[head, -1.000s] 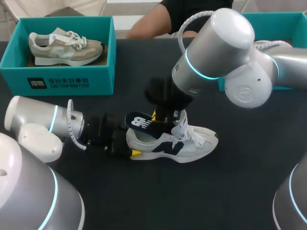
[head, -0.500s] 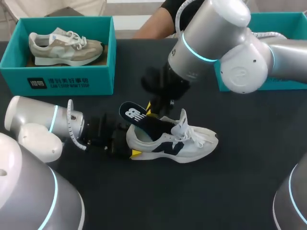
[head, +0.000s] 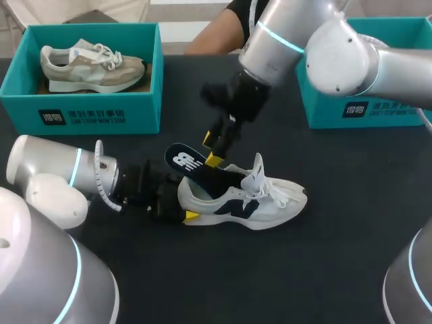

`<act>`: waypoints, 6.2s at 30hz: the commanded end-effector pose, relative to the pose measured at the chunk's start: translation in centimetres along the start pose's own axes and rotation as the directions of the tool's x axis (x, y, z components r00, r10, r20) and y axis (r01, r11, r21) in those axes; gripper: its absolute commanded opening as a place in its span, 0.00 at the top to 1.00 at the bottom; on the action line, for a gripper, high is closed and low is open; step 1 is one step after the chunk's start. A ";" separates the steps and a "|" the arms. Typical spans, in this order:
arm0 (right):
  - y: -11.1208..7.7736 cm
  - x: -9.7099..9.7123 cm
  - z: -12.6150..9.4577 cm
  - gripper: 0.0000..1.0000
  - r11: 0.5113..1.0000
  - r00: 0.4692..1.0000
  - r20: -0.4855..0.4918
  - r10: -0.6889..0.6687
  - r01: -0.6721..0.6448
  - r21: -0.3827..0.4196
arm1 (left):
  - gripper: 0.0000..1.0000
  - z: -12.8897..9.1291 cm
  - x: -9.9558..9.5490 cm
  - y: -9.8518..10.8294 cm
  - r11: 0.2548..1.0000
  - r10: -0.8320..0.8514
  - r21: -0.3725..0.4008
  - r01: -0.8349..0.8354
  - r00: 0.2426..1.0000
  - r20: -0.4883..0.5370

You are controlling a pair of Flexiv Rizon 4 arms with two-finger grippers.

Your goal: Take the shoe out of the shoebox, open the shoe tongue, remove and reinsert the insole, then place the shoe into the shoebox

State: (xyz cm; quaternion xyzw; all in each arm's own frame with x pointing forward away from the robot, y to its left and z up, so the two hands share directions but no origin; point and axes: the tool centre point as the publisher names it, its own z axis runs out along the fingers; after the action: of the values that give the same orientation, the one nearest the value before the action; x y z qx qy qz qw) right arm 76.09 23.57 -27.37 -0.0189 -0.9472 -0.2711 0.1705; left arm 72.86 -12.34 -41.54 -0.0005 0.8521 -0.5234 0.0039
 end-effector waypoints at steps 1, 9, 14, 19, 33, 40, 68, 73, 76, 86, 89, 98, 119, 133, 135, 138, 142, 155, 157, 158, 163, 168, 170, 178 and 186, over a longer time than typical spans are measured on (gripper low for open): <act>-0.6 -0.5 0.9 0.31 0.997 0.997 -0.071 0.033 -0.037 -0.066 | 1.00 0.2 0.3 0.4 1.000 0.000 0.001 0.000 1.000 0.005; -0.7 0.1 0.9 0.00 0.992 0.995 -0.061 0.082 -0.088 -0.092 | 1.00 0.2 0.3 0.4 1.000 0.000 0.001 0.000 1.000 0.005; -0.7 0.1 0.9 0.00 0.992 0.995 -0.061 0.082 -0.088 -0.092 | 1.00 0.2 0.3 0.4 1.000 0.000 0.001 0.000 1.000 0.005; -0.7 0.1 0.9 0.00 0.992 0.995 -0.061 0.082 -0.088 -0.092 | 1.00 0.2 0.3 0.4 1.000 0.000 0.001 0.000 1.000 0.005; -1.2 0.0 2.8 0.49 0.978 0.973 -0.157 0.167 -0.183 -0.097 | 1.00 0.2 0.3 0.4 1.000 0.000 0.001 0.000 1.000 0.005; -0.9 -0.8 4.2 0.62 0.981 0.964 -0.226 0.138 -0.165 -0.107 | 1.00 0.2 0.3 0.4 1.000 0.000 0.001 0.000 1.000 0.005; 4.8 0.2 1.5 1.00 0.944 0.969 -0.220 0.113 -0.174 -0.282 | 1.00 0.2 0.3 0.4 1.000 0.000 0.001 0.000 1.000 0.005; 7.3 0.2 -0.3 1.00 0.914 0.982 -0.159 0.100 -0.154 -0.375 | 1.00 0.2 0.3 0.4 1.000 0.000 0.001 0.000 1.000 0.005; 8.9 0.2 -1.5 1.00 0.899 0.985 -0.156 0.076 -0.135 -0.417 | 1.00 0.2 0.3 0.4 1.000 0.000 0.001 0.000 1.000 0.005; 12.6 0.3 -5.4 1.00 0.892 0.990 -0.140 0.008 -0.071 -0.446 | 1.00 0.2 0.3 0.4 1.000 0.000 0.001 0.000 1.000 0.005; 12.6 0.3 -5.4 1.00 0.892 0.990 -0.140 0.008 -0.071 -0.446 | 1.00 0.2 0.3 0.4 1.000 0.000 0.001 0.000 1.000 0.005; 12.6 0.3 -5.4 1.00 0.892 0.990 -0.140 0.008 -0.071 -0.446 | 1.00 0.2 0.3 0.4 1.000 0.000 0.001 0.000 1.000 0.005; 13.0 4.8 -16.0 1.00 0.627 0.933 -0.300 0.201 -0.357 -0.692 | 1.00 0.2 0.3 0.4 1.000 0.000 0.001 0.000 1.000 0.005; 11.5 8.2 -18.0 1.00 0.613 0.918 -0.299 0.261 -0.396 -0.683 | 1.00 0.2 0.3 0.4 1.000 0.000 0.001 0.000 1.000 0.005; 11.5 8.2 -18.0 1.00 0.613 0.918 -0.299 0.261 -0.396 -0.683 | 1.00 0.2 0.3 0.4 1.000 0.000 0.001 0.000 1.000 0.005; 11.5 8.2 -18.0 1.00 0.613 0.918 -0.299 0.261 -0.396 -0.683 | 1.00 0.2 0.3 0.4 1.000 0.000 0.001 0.000 1.000 0.005; 11.5 8.2 -18.0 1.00 0.613 0.918 -0.299 0.261 -0.396 -0.683 | 1.00 0.2 0.3 0.4 1.000 0.000 0.001 0.000 1.000 0.005; 8.3 11.7 -19.0 1.00 0.524 0.886 -0.298 0.356 -0.453 -0.722 | 1.00 0.2 0.3 0.4 1.000 0.000 0.001 0.000 1.000 0.005; 7.9 12.3 -18.8 1.00 0.511 0.886 -0.290 0.362 -0.448 -0.733 | 1.00 0.2 0.3 0.4 1.000 0.000 0.001 0.000 1.000 0.005; 7.8 12.6 -18.7 1.00 0.505 0.884 -0.296 0.362 -0.453 -0.734 | 1.00 0.2 0.3 0.4 1.000 0.000 0.001 0.000 1.000 0.005; 7.6 13.7 -18.3 1.00 0.481 0.873 -0.326 0.362 -0.474 -0.738 | 1.00 0.2 0.3 0.4 1.000 0.000 0.001 0.000 1.000 0.005; 7.6 14.7 -18.1 1.00 0.463 0.846 -0.363 0.390 -0.522 -0.716 | 1.00 0.2 0.3 0.4 1.000 0.000 0.001 0.000 1.000 0.005; 7.7 15.3 -18.2 1.00 0.458 0.838 -0.382 0.389 -0.536 -0.710 | 1.00 0.2 0.3 0.4 1.000 0.000 0.001 0.000 1.000 0.005; 8.8 17.3 -18.7 1.00 0.464 0.840 -0.377 0.391 -0.534 -0.707 | 1.00 0.2 0.3 0.4 1.000 0.000 0.001 0.000 1.000 0.005; 10.0 18.7 -18.8 1.00 0.474 0.837 -0.388 0.385 -0.540 -0.695 | 1.00 0.2 0.3 0.4 1.000 0.000 0.001 0.000 1.000 0.005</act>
State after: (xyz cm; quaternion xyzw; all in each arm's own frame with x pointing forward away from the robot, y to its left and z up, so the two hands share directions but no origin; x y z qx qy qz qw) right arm 65.73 20.92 -1.22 -0.3211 -0.6693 -0.6011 0.2960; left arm 72.87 -12.34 -41.56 -0.0006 0.8521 -0.5234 0.0041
